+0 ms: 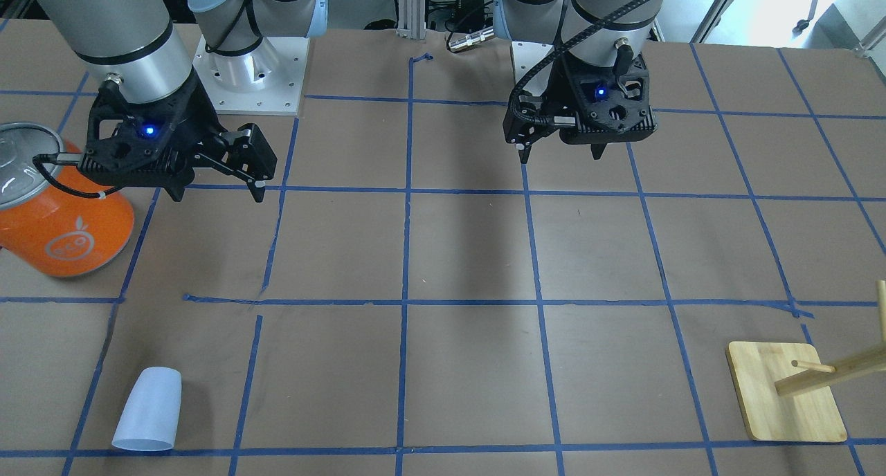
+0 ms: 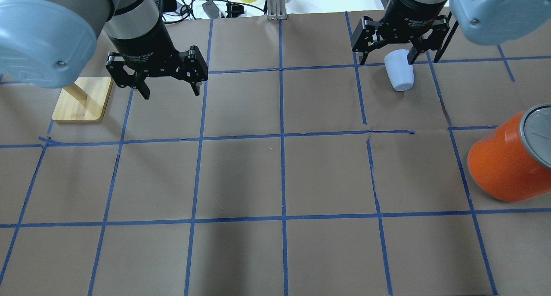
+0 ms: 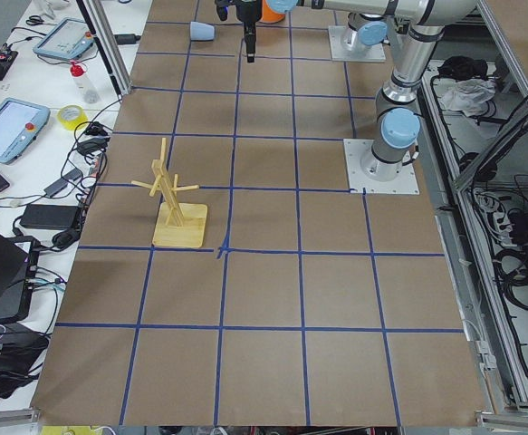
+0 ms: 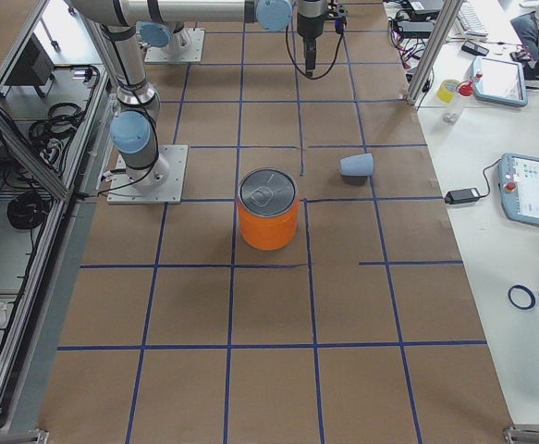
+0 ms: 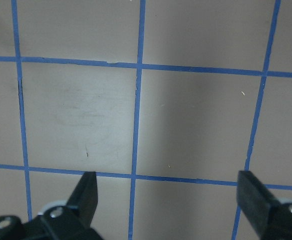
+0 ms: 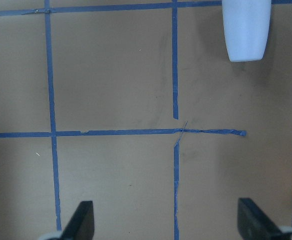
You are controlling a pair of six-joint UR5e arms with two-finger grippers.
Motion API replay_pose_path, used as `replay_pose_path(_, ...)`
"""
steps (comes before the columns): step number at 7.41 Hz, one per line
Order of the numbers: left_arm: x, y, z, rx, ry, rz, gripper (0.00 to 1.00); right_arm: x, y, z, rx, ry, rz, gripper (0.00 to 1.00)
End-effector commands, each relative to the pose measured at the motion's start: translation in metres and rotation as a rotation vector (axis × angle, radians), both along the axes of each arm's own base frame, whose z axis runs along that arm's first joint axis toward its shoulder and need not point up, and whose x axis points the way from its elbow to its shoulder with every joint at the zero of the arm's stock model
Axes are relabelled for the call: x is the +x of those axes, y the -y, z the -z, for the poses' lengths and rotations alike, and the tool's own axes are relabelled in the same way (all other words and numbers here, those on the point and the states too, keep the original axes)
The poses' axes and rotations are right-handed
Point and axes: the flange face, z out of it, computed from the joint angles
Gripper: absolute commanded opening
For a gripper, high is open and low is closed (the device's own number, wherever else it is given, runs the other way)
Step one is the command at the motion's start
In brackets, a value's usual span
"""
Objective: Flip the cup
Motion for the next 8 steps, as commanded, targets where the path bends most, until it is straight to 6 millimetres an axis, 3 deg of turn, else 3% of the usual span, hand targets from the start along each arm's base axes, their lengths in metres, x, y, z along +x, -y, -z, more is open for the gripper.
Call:
replay_pose_path(1, 0.000, 0.000, 0.002, 0.004, 0.001, 0.001, 1.00, 0.000, 0.000, 0.000, 0.000, -0.004, 0.004, 1.00)
replay_pose_path(6, 0.000, 0.000, 0.003, 0.006, 0.002, 0.004, 1.00, -0.001, 0.003, -0.001, -0.016, -0.005, 0.012, 1.00)
replay_pose_path(7, 0.000, 0.001, 0.004, 0.007, 0.002, 0.004, 1.00, -0.006, 0.012, -0.003, -0.061, -0.015, 0.021, 1.00)
replay_pose_path(8, 0.000, 0.001, 0.004, 0.009, 0.002, 0.006, 1.00, -0.029, 0.028, -0.006, -0.093, -0.104, 0.045, 1.00)
